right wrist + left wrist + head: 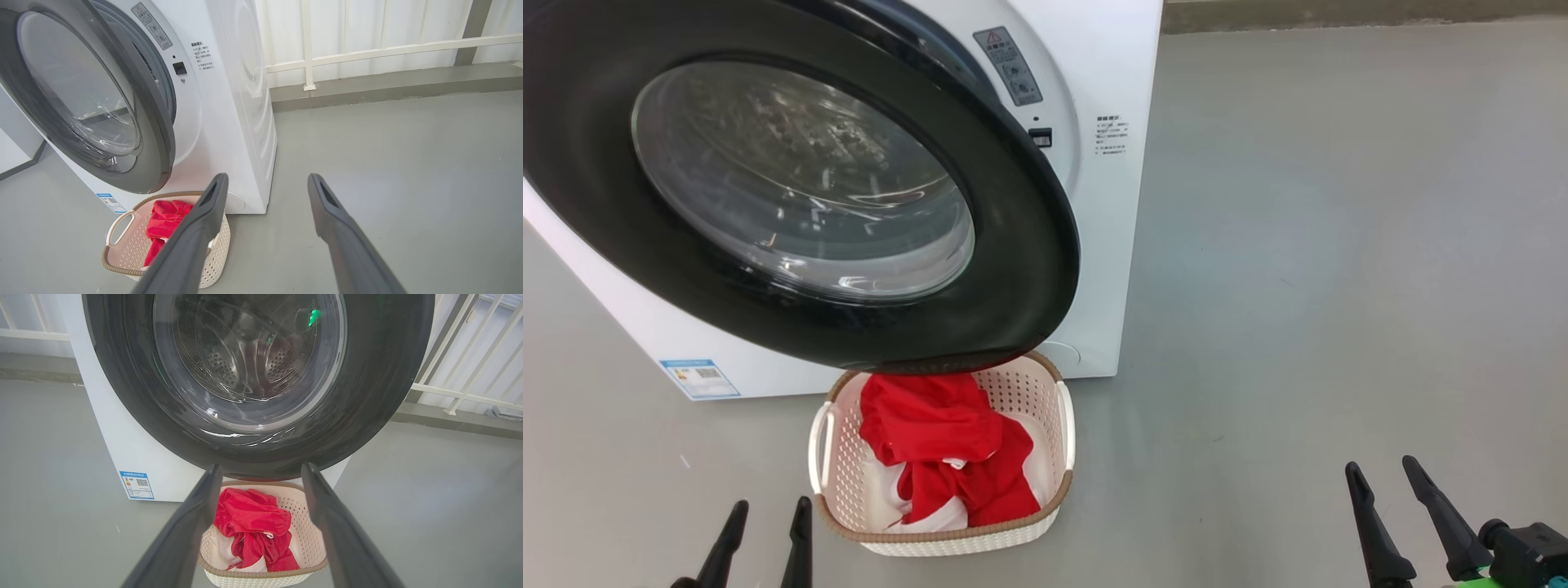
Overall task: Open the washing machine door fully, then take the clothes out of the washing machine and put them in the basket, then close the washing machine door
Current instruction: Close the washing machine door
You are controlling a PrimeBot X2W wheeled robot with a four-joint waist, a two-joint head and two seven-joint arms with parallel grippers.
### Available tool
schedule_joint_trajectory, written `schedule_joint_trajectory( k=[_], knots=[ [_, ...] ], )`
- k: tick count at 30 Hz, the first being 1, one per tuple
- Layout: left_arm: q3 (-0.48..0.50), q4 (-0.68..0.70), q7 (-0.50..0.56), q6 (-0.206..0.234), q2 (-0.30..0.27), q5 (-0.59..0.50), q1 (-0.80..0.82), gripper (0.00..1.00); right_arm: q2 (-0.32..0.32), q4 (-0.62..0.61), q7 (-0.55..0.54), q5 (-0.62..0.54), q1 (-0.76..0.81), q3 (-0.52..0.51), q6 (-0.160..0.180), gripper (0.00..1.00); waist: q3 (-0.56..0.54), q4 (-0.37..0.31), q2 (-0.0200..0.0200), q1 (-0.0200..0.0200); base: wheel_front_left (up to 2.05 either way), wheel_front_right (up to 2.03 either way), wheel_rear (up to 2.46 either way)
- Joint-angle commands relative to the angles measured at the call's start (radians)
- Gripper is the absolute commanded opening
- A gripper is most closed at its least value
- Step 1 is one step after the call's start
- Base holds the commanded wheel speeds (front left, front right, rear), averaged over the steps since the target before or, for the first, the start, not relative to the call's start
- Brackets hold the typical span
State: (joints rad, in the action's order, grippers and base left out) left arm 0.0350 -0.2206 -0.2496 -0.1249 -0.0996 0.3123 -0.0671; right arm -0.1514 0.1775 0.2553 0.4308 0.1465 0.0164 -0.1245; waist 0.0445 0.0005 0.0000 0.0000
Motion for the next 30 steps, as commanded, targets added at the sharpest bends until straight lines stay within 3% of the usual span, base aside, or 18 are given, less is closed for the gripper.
schedule_joint_trajectory(
  k=[1, 20, 21, 23, 24, 30],
  knots=[
    [0.040, 0.020, -0.012, -0.006, -0.006, -0.012, 0.008, 1.00, -0.017, -0.023, 0.006, -0.004, -0.008, 0.021, -0.006, 1.00, 0.000, 0.001, 0.0000, 0.0000, 0.00, 0.00, 0.00],
    [0.024, 0.034, -0.012, -0.006, 0.000, -0.032, 0.018, 1.00, -0.016, -0.038, 0.006, -0.002, -0.024, 0.033, -0.006, 1.00, 0.003, 0.036, 0.0000, 0.0000, 0.00, 0.00, 0.00],
    [0.022, 0.034, -0.012, -0.006, 0.002, -0.032, 0.020, 1.00, -0.017, -0.039, 0.006, 0.000, -0.029, 0.041, -0.006, 0.60, 0.004, 0.043, 0.0000, 0.0000, 0.00, 0.00, 0.00],
    [0.017, 0.035, -0.012, -0.006, 0.006, -0.036, 0.022, 1.00, -0.022, -0.040, 0.006, 0.003, -0.043, 0.061, -0.006, 0.28, 0.006, 0.060, 0.0000, 0.0000, 0.00, 0.00, 0.00],
    [0.014, 0.036, -0.012, -0.006, 0.009, -0.037, 0.023, 1.00, -0.025, -0.039, 0.006, 0.005, -0.053, 0.070, -0.006, 0.00, 0.006, 0.069, 0.0000, 0.0000, 0.00, 0.00, 0.00],
    [0.010, 0.037, -0.012, -0.006, 0.026, -0.042, 0.032, 1.00, -0.034, -0.030, 0.006, 0.015, -0.137, 0.124, -0.006, 0.00, 0.013, 0.137, 0.0000, 0.0000, 0.00, 0.00, 0.00]
  ],
)
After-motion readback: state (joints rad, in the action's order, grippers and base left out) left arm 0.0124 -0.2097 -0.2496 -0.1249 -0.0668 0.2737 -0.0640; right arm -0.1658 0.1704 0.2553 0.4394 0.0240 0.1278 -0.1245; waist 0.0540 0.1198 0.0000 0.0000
